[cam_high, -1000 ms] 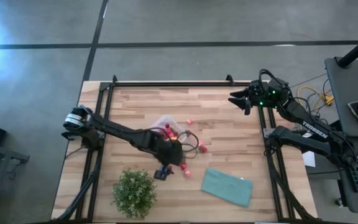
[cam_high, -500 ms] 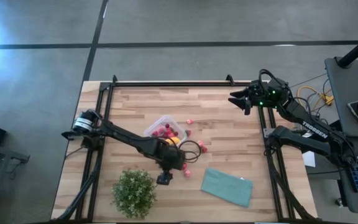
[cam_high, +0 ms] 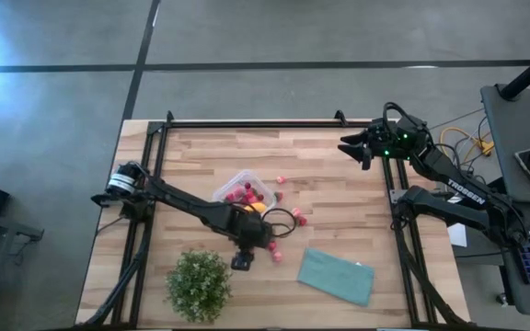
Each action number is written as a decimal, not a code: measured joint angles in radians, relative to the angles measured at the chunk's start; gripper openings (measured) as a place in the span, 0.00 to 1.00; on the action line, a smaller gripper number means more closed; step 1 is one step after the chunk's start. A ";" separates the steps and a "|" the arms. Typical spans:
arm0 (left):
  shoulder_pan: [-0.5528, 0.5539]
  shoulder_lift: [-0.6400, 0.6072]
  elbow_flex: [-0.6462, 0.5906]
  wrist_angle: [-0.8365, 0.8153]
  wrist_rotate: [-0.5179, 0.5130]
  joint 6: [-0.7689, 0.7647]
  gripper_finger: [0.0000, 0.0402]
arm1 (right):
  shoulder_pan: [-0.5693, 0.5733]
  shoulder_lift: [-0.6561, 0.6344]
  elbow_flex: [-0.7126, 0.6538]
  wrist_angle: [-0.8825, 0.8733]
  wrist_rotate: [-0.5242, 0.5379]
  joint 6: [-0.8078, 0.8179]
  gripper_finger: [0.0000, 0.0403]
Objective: Pick and placing Produce into tupperware
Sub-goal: Put the red cherry into the transparent bin
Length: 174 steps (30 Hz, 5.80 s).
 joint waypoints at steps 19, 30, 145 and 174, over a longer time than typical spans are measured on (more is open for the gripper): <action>-0.004 0.002 -0.007 -0.035 -0.054 -0.024 0.62 | 0.000 0.000 0.000 0.000 0.000 0.000 0.56; -0.061 0.047 0.043 -0.063 -0.059 0.032 0.62 | 0.000 0.000 0.000 0.000 0.000 0.000 0.56; -1.033 -0.894 -0.638 -0.459 -0.065 -1.426 0.48 | 0.000 0.000 0.000 0.003 0.000 0.000 0.56; -0.608 -0.852 -0.804 -0.377 0.126 -0.863 0.48 | 0.000 0.000 0.000 0.002 0.000 0.000 0.56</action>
